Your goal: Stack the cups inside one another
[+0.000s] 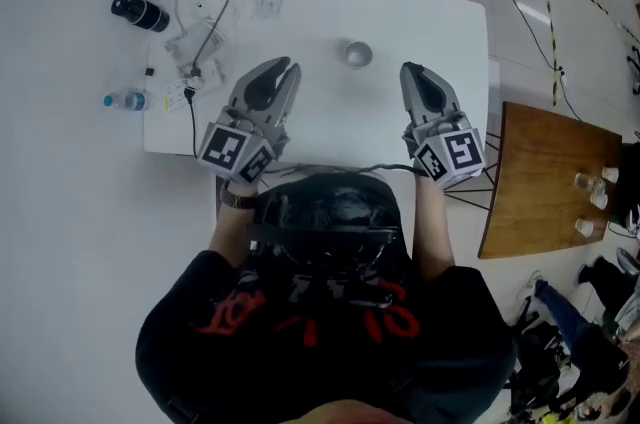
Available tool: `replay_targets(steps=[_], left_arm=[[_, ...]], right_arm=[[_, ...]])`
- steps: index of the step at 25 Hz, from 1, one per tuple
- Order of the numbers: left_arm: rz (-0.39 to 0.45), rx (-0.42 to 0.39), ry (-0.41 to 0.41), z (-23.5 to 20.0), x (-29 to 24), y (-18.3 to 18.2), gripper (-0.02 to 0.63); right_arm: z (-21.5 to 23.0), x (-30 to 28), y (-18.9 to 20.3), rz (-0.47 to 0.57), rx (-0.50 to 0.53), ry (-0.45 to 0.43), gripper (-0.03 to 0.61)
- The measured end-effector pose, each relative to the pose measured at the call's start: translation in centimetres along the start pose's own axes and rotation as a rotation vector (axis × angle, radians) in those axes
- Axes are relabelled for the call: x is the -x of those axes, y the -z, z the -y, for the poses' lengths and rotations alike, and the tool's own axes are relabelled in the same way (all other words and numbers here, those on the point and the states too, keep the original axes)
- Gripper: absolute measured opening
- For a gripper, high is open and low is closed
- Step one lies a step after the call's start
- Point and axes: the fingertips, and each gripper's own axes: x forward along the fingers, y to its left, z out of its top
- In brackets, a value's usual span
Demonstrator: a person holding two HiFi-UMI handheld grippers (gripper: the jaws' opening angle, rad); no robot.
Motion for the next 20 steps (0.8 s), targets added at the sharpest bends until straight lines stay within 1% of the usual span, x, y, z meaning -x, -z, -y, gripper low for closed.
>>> replay_targets(steps=[4, 9, 16, 20], left_arm=[[0.023, -0.006, -0.008, -1.6, 0.9, -0.9, 0.071], [0.035, 0.005, -0.024, -3.5, 2.5, -1.3, 0.071], [0.072, 0.022, -0.028, -4.7, 3.1, -2.1, 0.071], [0.063, 0.032, -0.027, -5.3, 3.2, -1.5, 0.071]], right_arm=[[-1.7, -1.5, -0.3, 0.001, 0.009, -0.034, 0.005], [-3.9, -3.0, -0.5, -0.016, 0.030, -0.046, 0.005], [-4.7, -4.4, -1.1, -0.024, 0.040, -0.040, 0.005], [-4.7, -4.9, -0.9, -0.030, 0.033, -0.034, 0.005]])
